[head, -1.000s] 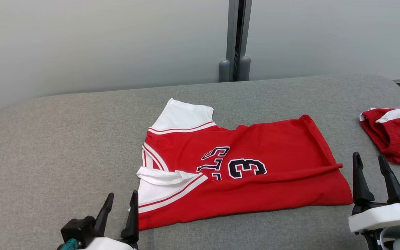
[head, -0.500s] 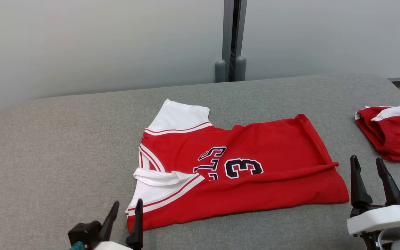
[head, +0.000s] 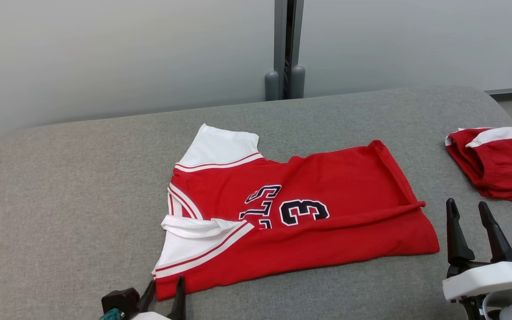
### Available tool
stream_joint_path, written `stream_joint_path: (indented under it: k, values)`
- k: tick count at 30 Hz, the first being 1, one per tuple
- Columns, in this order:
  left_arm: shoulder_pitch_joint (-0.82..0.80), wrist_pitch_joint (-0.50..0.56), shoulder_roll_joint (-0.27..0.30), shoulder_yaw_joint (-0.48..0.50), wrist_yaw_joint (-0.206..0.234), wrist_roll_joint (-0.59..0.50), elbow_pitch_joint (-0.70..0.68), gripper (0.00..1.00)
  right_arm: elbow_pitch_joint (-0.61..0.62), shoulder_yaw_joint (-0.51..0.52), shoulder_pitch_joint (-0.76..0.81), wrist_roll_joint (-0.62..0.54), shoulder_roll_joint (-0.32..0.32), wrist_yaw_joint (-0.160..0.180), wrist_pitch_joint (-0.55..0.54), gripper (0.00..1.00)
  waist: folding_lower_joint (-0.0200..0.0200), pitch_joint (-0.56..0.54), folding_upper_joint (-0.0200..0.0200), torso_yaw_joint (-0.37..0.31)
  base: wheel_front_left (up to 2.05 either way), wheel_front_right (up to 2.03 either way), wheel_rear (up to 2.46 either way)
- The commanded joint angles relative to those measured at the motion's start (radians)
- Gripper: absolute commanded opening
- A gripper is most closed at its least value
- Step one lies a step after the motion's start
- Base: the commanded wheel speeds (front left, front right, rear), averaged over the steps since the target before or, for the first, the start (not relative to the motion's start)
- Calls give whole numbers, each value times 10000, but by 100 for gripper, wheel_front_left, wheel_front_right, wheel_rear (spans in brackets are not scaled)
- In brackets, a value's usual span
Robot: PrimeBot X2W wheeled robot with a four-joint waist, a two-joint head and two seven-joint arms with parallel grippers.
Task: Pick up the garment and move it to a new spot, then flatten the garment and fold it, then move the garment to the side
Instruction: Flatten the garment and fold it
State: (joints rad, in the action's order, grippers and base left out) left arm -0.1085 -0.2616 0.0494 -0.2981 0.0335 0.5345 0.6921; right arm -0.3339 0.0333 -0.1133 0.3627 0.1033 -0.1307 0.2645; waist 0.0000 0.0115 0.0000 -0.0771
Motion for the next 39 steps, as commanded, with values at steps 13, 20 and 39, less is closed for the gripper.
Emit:
stream_joint_path:
  k: [13, 20, 39]
  values:
    - [-708, -4, 36, -858, -128, 859, 1281, 100, -153, 71, -113, 69, 37, 0, 8, 100, 0, 52, 0, -143, 0, 0, 0]
    - [-939, -7, 27, -1045, -228, 1058, 1373, 0, -581, 233, -152, 152, -3, 0, 8, 100, 0, 85, 0, -121, 0, 0, 0]
    - [-1259, -5, 50, -976, -818, -261, 1481, 0, -4612, -369, -1537, 2476, 171, 0, 8, 100, 0, 644, 0, 574, 0, 0, 0]
